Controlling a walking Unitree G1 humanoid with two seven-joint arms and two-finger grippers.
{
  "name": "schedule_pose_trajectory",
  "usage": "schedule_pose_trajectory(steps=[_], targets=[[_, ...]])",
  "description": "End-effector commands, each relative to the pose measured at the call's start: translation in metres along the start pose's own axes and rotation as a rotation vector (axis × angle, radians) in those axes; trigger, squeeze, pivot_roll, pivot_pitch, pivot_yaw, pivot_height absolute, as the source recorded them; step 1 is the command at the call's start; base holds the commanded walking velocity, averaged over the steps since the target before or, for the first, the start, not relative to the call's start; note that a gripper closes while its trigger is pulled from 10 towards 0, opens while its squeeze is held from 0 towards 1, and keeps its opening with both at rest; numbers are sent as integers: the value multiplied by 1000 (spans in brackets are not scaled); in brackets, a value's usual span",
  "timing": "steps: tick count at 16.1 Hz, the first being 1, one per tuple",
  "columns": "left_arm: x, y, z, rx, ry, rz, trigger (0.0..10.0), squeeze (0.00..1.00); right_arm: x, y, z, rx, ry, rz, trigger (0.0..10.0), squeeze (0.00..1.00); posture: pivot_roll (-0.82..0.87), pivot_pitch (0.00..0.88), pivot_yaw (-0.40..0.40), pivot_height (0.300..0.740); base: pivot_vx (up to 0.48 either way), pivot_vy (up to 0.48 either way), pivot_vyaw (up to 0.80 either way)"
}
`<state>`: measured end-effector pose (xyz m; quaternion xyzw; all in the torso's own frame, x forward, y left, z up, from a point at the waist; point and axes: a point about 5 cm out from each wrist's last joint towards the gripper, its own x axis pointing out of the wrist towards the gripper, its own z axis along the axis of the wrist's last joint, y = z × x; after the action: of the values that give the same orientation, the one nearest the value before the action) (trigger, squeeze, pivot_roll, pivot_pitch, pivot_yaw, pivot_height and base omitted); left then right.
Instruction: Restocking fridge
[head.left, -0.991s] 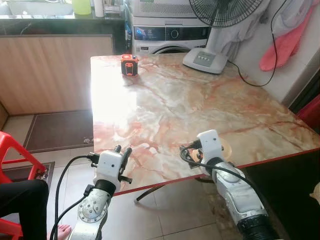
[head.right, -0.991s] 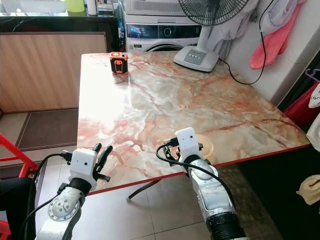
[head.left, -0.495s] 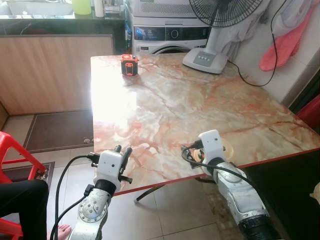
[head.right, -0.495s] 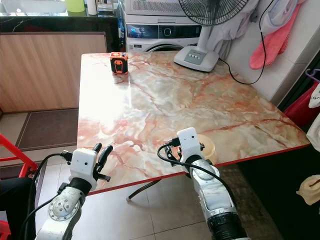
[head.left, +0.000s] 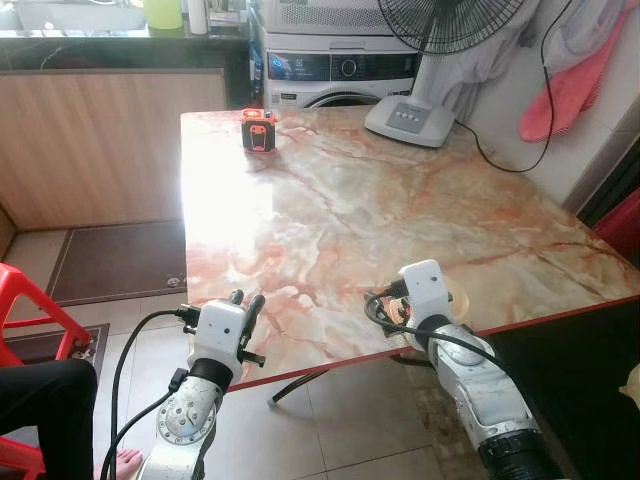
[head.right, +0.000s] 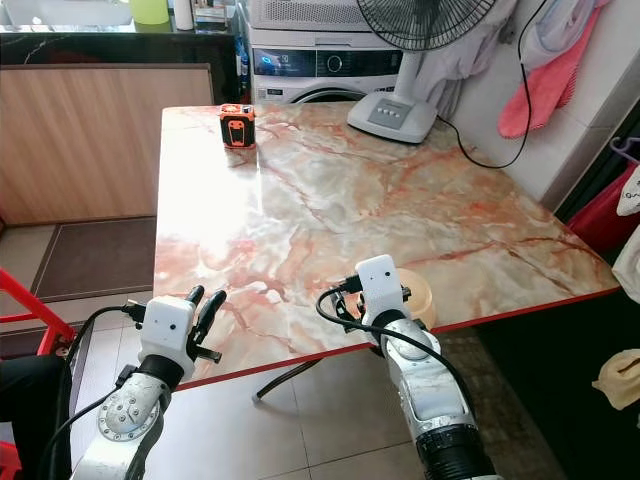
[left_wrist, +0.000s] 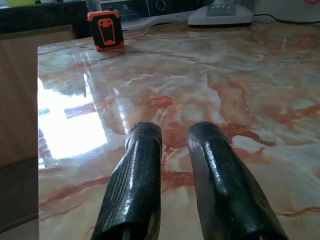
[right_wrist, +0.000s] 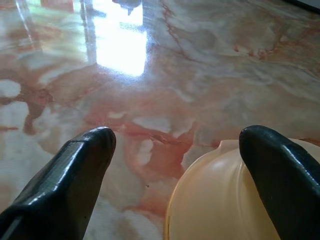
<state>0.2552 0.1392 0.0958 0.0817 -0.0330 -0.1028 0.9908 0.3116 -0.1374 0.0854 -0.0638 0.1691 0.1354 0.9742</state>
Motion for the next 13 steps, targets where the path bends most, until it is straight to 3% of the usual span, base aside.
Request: schedule_pose_trajectory(steps=[1,4,7,8,12,13], targets=[[3,-4,0,-8,1,-21,10000,0,-2,-3,8,40,-49,-7,10000,0,-52,0,-108,740,0,0,0],[3,-5,0,-11,-2,-22,10000,0,-9,3,32,156,-178,31,10000,0,-51,0,-109,740,0,0,0],[3,-5,1,-13,-2,-24,10000,0,-17,-4,45,262,-277,19,10000,0,-57,0,-107,740,0,0,0],[3,-5,1,-12,-3,-26,10000,0,-20,-14,45,304,-303,-25,10000,0,-55,0,-108,740,0,0,0],[2,-5,1,-13,-2,-25,10000,0,-36,-59,12,387,-217,-226,10000,0,-54,0,-109,740,0,0,0],[2,-4,1,-12,-2,-24,10000,0,-49,-85,0,446,-226,-334,10000,0,-57,0,-106,740,0,0,0]])
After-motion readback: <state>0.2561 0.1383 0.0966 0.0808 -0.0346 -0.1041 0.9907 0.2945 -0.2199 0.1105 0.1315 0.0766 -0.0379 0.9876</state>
